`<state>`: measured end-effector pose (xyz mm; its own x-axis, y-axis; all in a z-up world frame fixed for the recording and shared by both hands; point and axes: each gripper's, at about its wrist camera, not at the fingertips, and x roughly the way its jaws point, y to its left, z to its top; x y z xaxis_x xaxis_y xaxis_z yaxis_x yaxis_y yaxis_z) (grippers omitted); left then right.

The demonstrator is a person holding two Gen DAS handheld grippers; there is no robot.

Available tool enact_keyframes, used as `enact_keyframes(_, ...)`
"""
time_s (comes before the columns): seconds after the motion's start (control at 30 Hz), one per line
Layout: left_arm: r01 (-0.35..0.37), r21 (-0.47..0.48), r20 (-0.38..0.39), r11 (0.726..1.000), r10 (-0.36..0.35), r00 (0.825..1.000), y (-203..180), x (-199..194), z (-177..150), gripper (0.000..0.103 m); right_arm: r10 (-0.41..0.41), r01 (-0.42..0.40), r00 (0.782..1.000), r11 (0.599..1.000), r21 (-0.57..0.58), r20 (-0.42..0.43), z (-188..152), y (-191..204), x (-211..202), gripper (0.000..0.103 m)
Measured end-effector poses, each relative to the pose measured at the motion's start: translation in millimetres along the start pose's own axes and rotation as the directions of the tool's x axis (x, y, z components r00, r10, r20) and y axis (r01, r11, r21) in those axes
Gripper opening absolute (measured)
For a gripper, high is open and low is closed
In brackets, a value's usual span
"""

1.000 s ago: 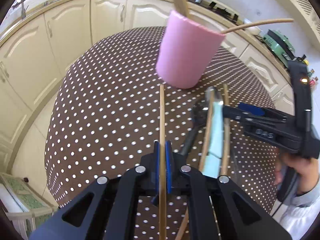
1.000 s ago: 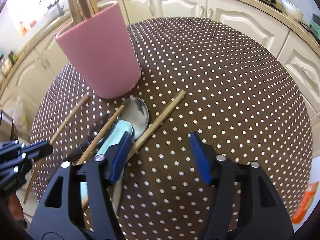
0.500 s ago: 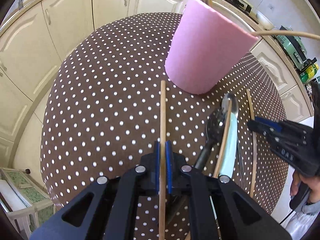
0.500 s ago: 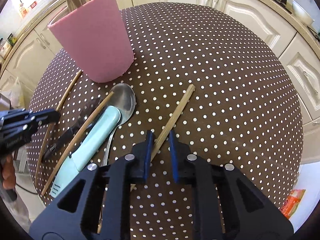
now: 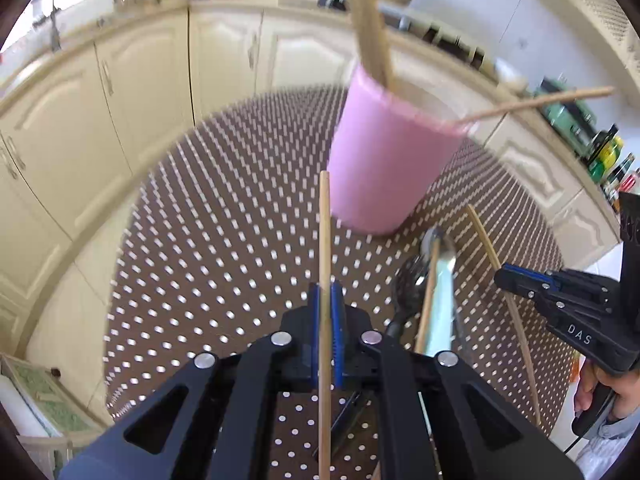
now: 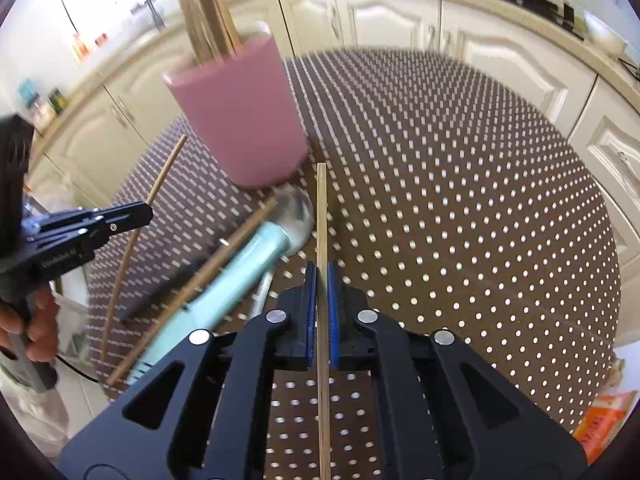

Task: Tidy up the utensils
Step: 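Grasp a chopstick with the left gripper while the right gripper grasps another, then lift both held chopsticks and lower them into the pink cup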

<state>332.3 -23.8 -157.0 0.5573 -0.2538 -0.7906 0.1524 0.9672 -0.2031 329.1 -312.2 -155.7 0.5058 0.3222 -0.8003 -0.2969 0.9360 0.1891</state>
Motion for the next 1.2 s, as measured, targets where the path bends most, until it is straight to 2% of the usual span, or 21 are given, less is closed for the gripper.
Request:
enact_keyframes(0.13, 0.009, 0.034, 0.153, 0.999, -0.014, 0.988, -11.4, -39.1, -2.9, 0.006, 0.057, -0.057, 0.99, 0.998, -0.002, 0.133, -4.6, 2.5, -38.7, 0.006)
enact_keyframes(0.23, 0.035, 0.069, 0.265, 0.997, -0.052, 0.963, -20.4, -66.7, -0.4, 0.006, 0.095, -0.094, 0.969, 0.995, -0.016, 0.23, -3.2, 8.7, -68.6, 0.006)
enact_keyframes(0.37, 0.064, 0.131, 0.407, 0.989, -0.113, 0.907, -29.2, -95.7, 1.0, 0.006, 0.163, -0.16, 0.933, 0.986, -0.036, 0.321, -1.9, 19.6, -99.1, 0.006)
enact_keyframes(0.43, 0.092, 0.142, 0.445, 0.986, -0.147, 0.883, -35.2, -104.2, 1.5, 0.006, 0.181, -0.175, 0.913, 0.983, -0.05, 0.367, 4.3, 23.3, -114.0, 0.006)
enact_keyframes(0.57, 0.099, 0.147, 0.513, 0.984, -0.162, 0.843, -48.9, -112.9, 8.3, 0.006, 0.209, -0.2, 0.868, 0.977, -0.07, 0.45, 11.9, 36.9, -130.4, 0.006)
enact_keyframes(0.6, 0.098, 0.151, 0.541, 0.984, -0.165, 0.825, -51.8, -115.8, 11.6, 0.006, 0.218, -0.206, 0.855, 0.975, -0.077, 0.471, 15.5, 37.7, -136.5, 0.006)
enact_keyframes(0.63, 0.099, 0.155, 0.555, 0.983, -0.17, 0.814, -54.0, -116.6, 13.5, 0.006, 0.221, -0.206, 0.845, 0.975, -0.085, 0.487, 22.4, 37.4, -136.4, 0.006)
enact_keyframes(0.77, 0.093, 0.165, 0.625, 0.982, -0.177, 0.76, -65.0, -124.2, 26.2, 0.006, 0.218, -0.186, 0.786, 0.976, -0.115, 0.578, 44.3, 62.5, -151.4, 0.006)
enact_keyframes(0.83, 0.091, 0.178, 0.667, 0.98, -0.188, 0.721, -70.2, -126.0, 34.5, 0.006, 0.186, -0.137, 0.756, 0.983, -0.126, 0.628, 53.2, 70.8, -156.2, 0.006)
enact_keyframes(0.9, 0.087, 0.174, 0.704, 0.981, -0.186, 0.686, -72.1, -128.2, 41.1, 0.006, 0.18, -0.122, 0.732, 0.984, -0.133, 0.657, 66.6, 77.6, -158.1, 0.006)
enact_keyframes(1.0, 0.093, 0.149, 0.743, 0.984, -0.174, 0.647, -73.2, -127.7, 54.1, 0.006, 0.166, -0.107, 0.699, 0.986, -0.128, 0.696, 81.6, 83.5, -158.9, 0.006)
enact_keyframes(1.2, 0.094, 0.109, 0.787, 0.99, -0.143, 0.6, -72.0, -117.9, 79.2, 0.006, 0.118, -0.041, 0.641, 0.992, -0.12, 0.758, 99.9, 89.4, -147.8, 0.006)
